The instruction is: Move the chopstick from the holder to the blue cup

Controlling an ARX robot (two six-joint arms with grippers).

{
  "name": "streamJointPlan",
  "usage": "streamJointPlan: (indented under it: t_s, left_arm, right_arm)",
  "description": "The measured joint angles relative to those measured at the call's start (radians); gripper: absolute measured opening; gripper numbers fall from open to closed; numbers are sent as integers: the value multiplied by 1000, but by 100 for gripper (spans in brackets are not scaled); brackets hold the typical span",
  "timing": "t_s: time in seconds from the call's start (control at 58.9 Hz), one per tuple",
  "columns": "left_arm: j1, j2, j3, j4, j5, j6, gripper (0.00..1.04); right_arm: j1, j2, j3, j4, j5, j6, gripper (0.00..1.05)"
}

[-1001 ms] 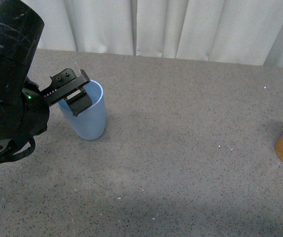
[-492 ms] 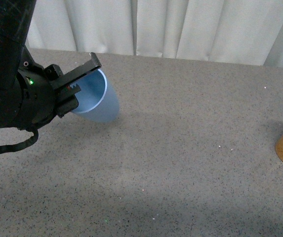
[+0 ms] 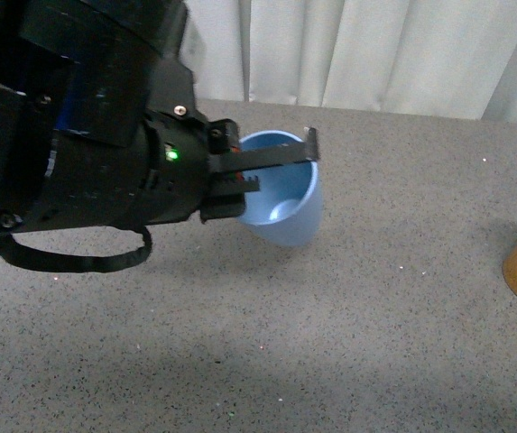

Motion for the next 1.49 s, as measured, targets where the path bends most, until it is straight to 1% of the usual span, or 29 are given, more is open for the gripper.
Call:
streamJointPlan:
  t_s: [0.221, 0.577, 0.696, 0.797, 0.882, 0.967, 1.001, 1.052, 1.086, 1.137, 1.154, 1.205, 1.29, 1.306, 1.323, 1.34, 1.357, 1.374, 1.391, 1.408, 1.425, 1.442, 1.493]
  left_arm:
    - [-75, 55, 38, -24, -2, 35, 4]
    - [-91, 85, 45, -63, -23, 39, 4]
    - [-92, 85, 47, -64, -23, 40, 31]
    - [-92, 85, 52, -65, -24, 40, 47]
    - [-91, 85, 56, -65, -27, 39, 57]
    - [-89, 84, 60, -69, -33, 35, 72]
    - [-87, 82, 60, -69, -35, 33, 75]
    - [-80, 76, 60, -71, -45, 23, 84]
    - [-77, 71, 60, -71, -49, 18, 88]
    - [-61, 52, 60, -71, -59, -10, 98]
    - [-56, 44, 60, -69, -63, -18, 100]
    - [-35, 15, 58, -66, -78, -53, 97]
    - [-4, -29, 38, -49, -92, -89, 98]
    - [0, -30, 16, 9, -142, -64, 96]
    - [4, -34, -1, 58, -171, -40, 94]
    - [17, -39, -39, 168, -224, -11, 91]
    - [22, -41, -58, 222, -246, 22, 89]
    - [37, -48, -103, 328, -279, 58, 85]
    - [45, -53, -127, 381, -286, 82, 83]
    - [63, -70, -177, 474, -283, 143, 80]
    - [74, -79, -203, 519, -280, 156, 78]
    - [98, -103, -254, 597, -262, 202, 74]
    - [153, -165, -347, 724, -225, 287, 67]
  right_arm:
    - [0, 0, 0, 0, 0, 0, 95]
    - [0, 0, 0, 0, 0, 0, 95]
    - [0, 0, 0, 0, 0, 0, 95]
    - [0, 0, 0, 0, 0, 0, 95]
    - [0, 0, 0, 0, 0, 0, 95]
    - [0, 0, 0, 0, 0, 0, 95]
    - [0, 0, 0, 0, 0, 0, 95]
    - [0, 0, 0, 0, 0, 0, 95]
    - [0, 0, 0, 0, 0, 0, 95]
    - [0, 0, 0, 0, 0, 0, 95]
    - [0, 0, 0, 0, 0, 0, 95]
    - [0, 0, 0, 0, 0, 0, 95]
    - [0, 0, 0, 0, 0, 0, 95]
    - [0, 0, 0, 0, 0, 0, 95]
    - [0, 0, 0, 0, 0, 0, 95]
    - [0, 0, 0, 0, 0, 0, 95]
    - [0, 0, 0, 0, 0, 0, 95]
    - [0, 0, 0, 0, 0, 0, 95]
    - [0, 0, 0, 0, -1, 0, 95]
    - [0, 0, 0, 0, -1, 0, 95]
    - [0, 0, 0, 0, 0, 0, 95]
    - [0, 0, 0, 0, 0, 0, 95]
    - [0, 0, 0, 0, 1, 0, 95]
